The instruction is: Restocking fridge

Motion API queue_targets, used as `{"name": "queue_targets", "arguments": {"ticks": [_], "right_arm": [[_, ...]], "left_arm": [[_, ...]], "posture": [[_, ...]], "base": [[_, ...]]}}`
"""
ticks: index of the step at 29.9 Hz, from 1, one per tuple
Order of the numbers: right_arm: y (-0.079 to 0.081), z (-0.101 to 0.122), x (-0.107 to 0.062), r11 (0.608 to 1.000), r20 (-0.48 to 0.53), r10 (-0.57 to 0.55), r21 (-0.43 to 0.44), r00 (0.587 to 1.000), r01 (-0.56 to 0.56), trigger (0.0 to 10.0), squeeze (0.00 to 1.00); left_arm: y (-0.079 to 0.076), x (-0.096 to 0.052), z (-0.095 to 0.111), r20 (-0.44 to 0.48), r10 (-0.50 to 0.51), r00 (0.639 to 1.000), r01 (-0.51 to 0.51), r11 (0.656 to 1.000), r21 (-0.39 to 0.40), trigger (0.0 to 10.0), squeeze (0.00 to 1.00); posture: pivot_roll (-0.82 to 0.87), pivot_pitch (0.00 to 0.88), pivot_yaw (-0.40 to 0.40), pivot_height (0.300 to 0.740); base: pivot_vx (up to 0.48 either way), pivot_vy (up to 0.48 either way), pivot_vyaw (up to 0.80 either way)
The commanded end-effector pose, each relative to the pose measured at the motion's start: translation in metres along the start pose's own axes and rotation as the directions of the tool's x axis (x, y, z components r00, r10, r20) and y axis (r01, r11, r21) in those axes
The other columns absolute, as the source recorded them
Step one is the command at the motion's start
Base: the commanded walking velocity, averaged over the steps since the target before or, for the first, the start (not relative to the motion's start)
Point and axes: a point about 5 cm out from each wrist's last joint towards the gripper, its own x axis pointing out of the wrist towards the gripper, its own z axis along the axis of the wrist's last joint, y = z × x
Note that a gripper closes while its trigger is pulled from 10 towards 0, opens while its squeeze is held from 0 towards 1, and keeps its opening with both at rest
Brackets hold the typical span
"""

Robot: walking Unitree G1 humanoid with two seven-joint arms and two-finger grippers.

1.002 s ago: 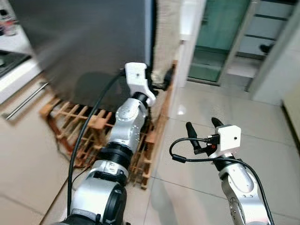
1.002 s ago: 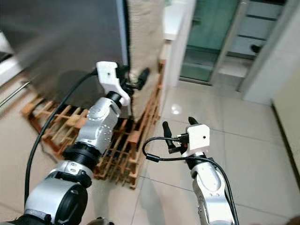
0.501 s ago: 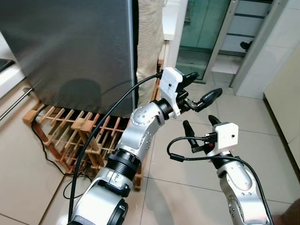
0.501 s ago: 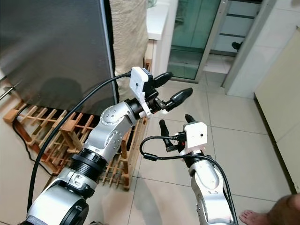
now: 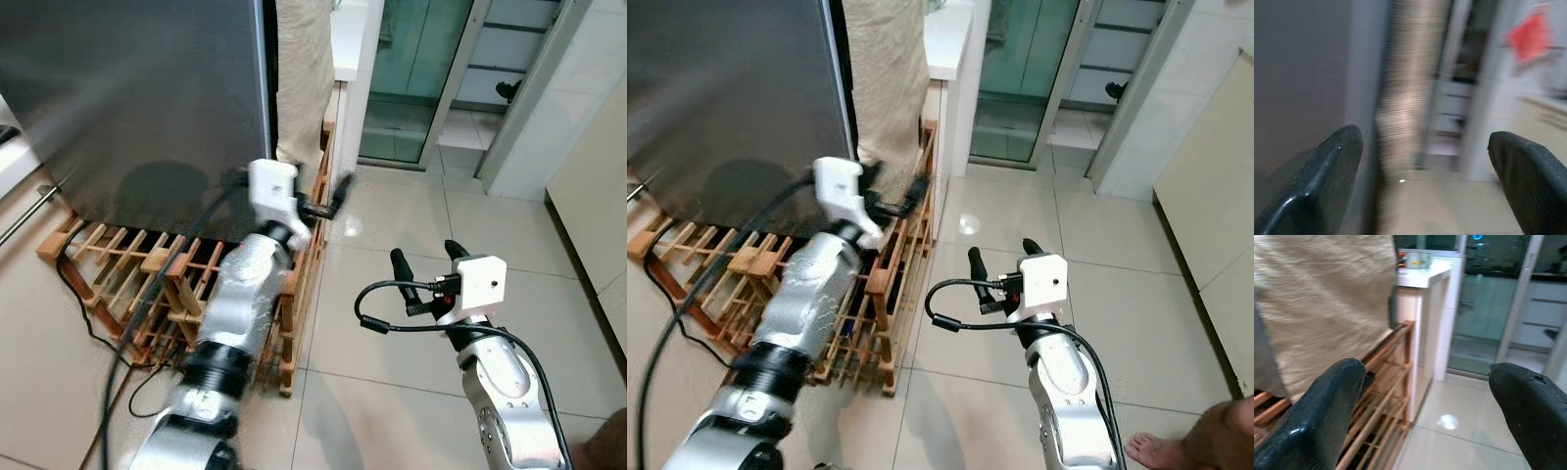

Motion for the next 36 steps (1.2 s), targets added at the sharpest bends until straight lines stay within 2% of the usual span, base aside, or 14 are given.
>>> {"name": "queue_targets", "arguments": {"ticks": [1, 3, 5, 14, 20, 27, 35, 36], "right_arm": [[-0.003, -0.003, -0.003, 1.000, -0.006, -0.024, 0.007, 1.000, 0.024, 10.0, 0.00], [-0.004, -0.003, -0.002, 1.000, -0.007, -0.026, -0.001, 1.000, 0.026, 10.0, 0.00], [-0.004, -0.004, -0.002, 1.000, -0.006, -0.029, -0.001, 1.000, 0.029, 10.0, 0.00], [-0.003, -0.003, 0.002, 1.000, -0.006, -0.017, -0.009, 1.000, 0.016, 10.0, 0.00], [-0.003, -0.003, 0.002, 1.000, -0.006, -0.011, -0.019, 1.000, 0.011, 10.0, 0.00], [-0.002, -0.003, 0.003, 0.999, -0.004, -0.009, -0.035, 1.000, 0.008, 10.0, 0.00], [-0.003, -0.004, 0.004, 0.999, -0.007, -0.024, -0.037, 1.000, 0.024, 10.0, 0.00], [-0.005, -0.004, 0.004, 0.998, -0.005, -0.045, -0.041, 0.999, 0.045, 10.0, 0.00]], "left_arm": [[0.010, -0.004, 0.004, 0.008, 0.055, 0.998, -0.055, 0.998, 0.014, 10.0, 0.00], [0.023, -0.009, 0.003, 0.002, 0.125, 0.992, -0.125, 0.991, 0.045, 10.0, 0.00], [0.028, -0.012, 0.001, -0.007, 0.166, 0.986, -0.165, 0.984, 0.062, 10.0, 0.00], [0.025, -0.016, -0.005, -0.037, 0.296, 0.954, -0.295, 0.955, 0.036, 10.0, 0.00], [0.010, -0.010, -0.008, -0.053, 0.269, 0.962, -0.265, 0.961, 0.077, 10.0, 0.00], [0.007, -0.004, -0.009, -0.078, 0.254, 0.964, -0.244, 0.962, 0.120, 10.0, 0.00], [0.001, -0.007, -0.013, -0.082, 0.213, 0.974, -0.197, 0.965, 0.172, 10.0, 0.00], [0.001, -0.011, -0.018, -0.111, 0.207, 0.972, -0.181, 0.961, 0.208, 10.0, 0.00]], "posture": [[-0.12, 0.000, 0.018, 0.740], [-0.11, 0.000, 0.016, 0.740], [-0.11, 0.000, 0.013, 0.740], [-0.11, 0.000, 0.009, 0.740], [-0.12, 0.000, 0.009, 0.740], [-0.12, 0.000, 0.015, 0.740], [-0.12, 0.000, 0.019, 0.740], [-0.12, 0.000, 0.021, 0.740]], "base": [[0.000, 0.000, 0.00], [0.000, 0.000, 0.26], [0.000, -0.240, 0.64], [0.000, -0.480, 0.73], [0.000, -0.480, 0.72], [0.000, -0.479, 0.57], [0.000, -0.472, 0.40], [0.000, 0.000, 0.00]]}}
